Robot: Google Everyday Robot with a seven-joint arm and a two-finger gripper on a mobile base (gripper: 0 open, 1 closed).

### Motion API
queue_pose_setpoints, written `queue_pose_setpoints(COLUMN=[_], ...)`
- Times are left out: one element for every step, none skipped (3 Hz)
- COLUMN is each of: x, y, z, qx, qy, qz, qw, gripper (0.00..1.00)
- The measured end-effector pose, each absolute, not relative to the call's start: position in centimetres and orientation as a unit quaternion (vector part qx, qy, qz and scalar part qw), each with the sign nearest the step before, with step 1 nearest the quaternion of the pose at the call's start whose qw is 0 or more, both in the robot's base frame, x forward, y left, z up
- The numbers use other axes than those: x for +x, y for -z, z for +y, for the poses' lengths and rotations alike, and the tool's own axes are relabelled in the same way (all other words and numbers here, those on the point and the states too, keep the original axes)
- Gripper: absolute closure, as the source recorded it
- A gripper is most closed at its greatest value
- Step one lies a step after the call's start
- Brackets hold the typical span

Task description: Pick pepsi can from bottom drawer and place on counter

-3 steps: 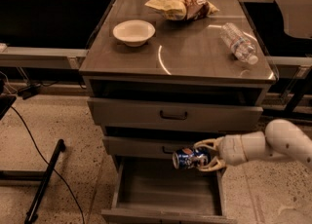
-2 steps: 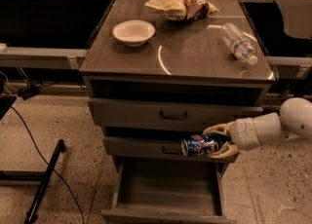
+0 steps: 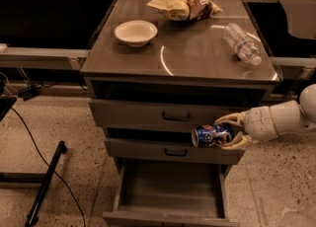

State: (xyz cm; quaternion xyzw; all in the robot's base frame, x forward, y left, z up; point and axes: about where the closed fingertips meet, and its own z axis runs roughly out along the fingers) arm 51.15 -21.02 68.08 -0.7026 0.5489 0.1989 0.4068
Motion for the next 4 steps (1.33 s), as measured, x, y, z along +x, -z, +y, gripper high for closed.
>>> queue_pose_setpoints(x=[51.2, 50.3, 49.9, 52.5], y=[-70.1, -76.4, -84.3, -89.1], z=[-20.2, -17.7, -14.8, -13.0], qx=[-0.725, -0.767, -0.801, -0.82], qy=[-0.176, -0.137, -0.094, -0.057], qz=[0.528, 0.481, 0.434, 0.432], qw=[0.405, 0.403, 0.401, 0.371], gripper=[1.0, 1.0, 1.0, 1.0])
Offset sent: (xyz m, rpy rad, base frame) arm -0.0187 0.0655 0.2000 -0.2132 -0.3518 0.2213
